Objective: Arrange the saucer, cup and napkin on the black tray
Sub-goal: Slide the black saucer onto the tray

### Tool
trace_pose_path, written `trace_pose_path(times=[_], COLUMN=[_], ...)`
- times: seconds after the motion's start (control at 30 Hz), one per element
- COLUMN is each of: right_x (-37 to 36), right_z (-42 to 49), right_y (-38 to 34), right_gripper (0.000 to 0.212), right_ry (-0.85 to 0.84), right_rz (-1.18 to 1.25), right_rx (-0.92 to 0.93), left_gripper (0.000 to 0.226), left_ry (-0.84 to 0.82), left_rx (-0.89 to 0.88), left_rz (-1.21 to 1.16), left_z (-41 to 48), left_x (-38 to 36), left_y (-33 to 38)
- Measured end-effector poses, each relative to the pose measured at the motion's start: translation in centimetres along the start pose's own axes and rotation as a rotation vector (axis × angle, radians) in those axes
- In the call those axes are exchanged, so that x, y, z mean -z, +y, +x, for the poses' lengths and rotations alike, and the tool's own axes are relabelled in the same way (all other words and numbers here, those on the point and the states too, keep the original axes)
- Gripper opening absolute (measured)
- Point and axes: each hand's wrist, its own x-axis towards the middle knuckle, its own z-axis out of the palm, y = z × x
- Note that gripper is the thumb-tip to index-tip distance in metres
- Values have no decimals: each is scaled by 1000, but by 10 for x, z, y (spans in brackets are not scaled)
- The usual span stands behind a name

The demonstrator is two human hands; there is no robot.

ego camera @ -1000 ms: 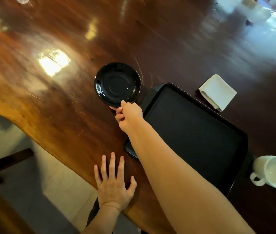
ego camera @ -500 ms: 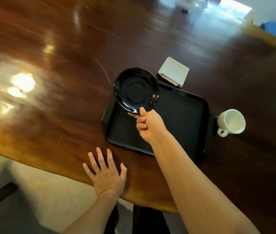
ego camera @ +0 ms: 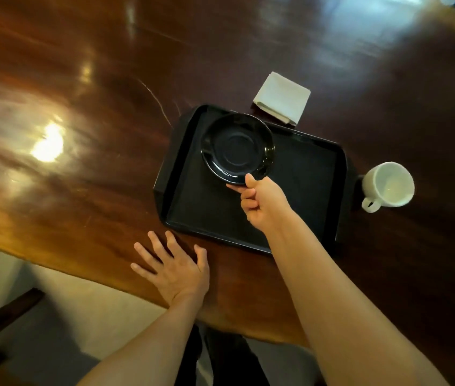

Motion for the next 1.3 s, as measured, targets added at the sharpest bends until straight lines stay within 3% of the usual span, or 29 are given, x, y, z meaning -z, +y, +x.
trace_pose_path(times=[0.17,0.53,0.7,0.87,1.0,1.1,1.27,1.3], right_x=[-6,-16,-16,-13,-14,-11,1,6], right_z=[10,32,35,43,33,30,25,23], right_y=[-9,-10,-14,-11,-11,-11,-16,-18], right_gripper=[19,13,14,35,5,17,10,18], right_ry=[-43,-48,-27,-4,-27,-7,4,-4], right_rz=[-27,-35,-59,-76,-136,-235,-328,-332], right_rx=[-36,-72,-64,-74,-41,8,-14,-16], left_gripper=[74,73,73,73,72,72,71,72], left_ry=[41,93,105,111,114,119,122,121], left_rx=[26,23,8,6,5,-10,-19,-18], left_rz=[4,21,17,12,10,0,-15,-18], left_z=[1,3,2,2,3,2,0,0], left_x=[-3,-8,-8,-9,-9,-10,-10,-10], left_y=[0,-1,-2,-2,-2,-2,-3,-3])
